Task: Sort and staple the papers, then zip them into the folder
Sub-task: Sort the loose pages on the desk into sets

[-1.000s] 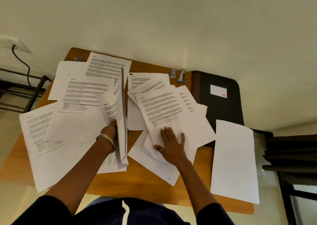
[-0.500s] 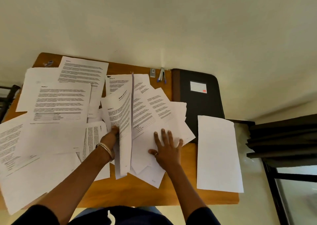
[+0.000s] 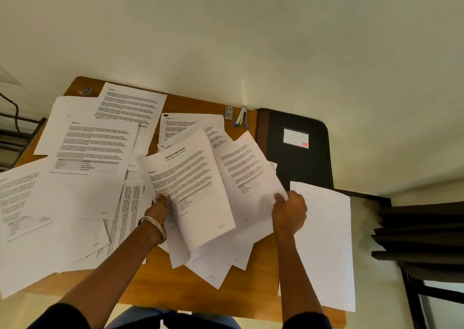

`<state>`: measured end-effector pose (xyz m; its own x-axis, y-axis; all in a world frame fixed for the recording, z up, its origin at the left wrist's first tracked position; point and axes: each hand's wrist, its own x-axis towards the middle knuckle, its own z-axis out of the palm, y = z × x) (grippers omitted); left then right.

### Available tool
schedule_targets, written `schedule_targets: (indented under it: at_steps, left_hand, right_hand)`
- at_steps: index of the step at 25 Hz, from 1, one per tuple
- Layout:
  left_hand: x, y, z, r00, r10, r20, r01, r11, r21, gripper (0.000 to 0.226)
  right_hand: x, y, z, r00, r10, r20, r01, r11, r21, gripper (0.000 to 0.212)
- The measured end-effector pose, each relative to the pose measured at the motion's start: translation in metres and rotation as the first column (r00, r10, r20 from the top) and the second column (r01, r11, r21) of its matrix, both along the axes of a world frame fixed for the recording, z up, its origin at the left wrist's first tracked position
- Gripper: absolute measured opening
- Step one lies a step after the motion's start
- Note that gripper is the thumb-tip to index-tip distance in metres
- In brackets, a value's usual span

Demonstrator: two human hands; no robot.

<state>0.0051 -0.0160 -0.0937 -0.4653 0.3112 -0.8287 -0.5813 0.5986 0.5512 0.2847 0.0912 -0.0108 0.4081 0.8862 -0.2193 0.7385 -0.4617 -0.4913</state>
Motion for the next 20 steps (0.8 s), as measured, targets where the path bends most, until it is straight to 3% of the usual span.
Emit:
schedule_targets:
  at_steps: [2,4,7,12,20]
  left_hand:
    - [0.003,-0.001,0.003,0.998,0.058,-0.013,-0.058,0.998,0.000,0.061]
    - [0.004,-0.002,-0.002,0.998,0.067,-0.012,-0.067,0.998,0.019,0.064]
    - [0.012,-0.002,0.007,0.996,0.083,-0.012,-0.083,0.997,-0.002,0.062]
    - [0.014,0.000,0.003,0.983,0.060,-0.172,-0.064,0.998,-0.021,0.060]
    - [0.017,0.004,0.007,0.977,0.004,-0.213,-0.015,0.998,-0.053,0.055]
  right_hand:
    - [0.015,0.003,0.014,0.981,-0.154,-0.117,0.170,0.975,0.141,0.031]
    - [0.027,0.009,0.019,0.959,-0.203,-0.199,0.237,0.956,0.170,0.030]
    - [0.039,0.017,0.016,0.942,-0.203,-0.267,0.253,0.953,0.168,0.033]
    - [0.046,0.020,0.006,0.883,-0.230,-0.409,0.301,0.946,0.118,0.036]
    - [0.061,0.015,-0.004,0.857,-0.254,-0.448,0.310,0.949,0.054,0.042]
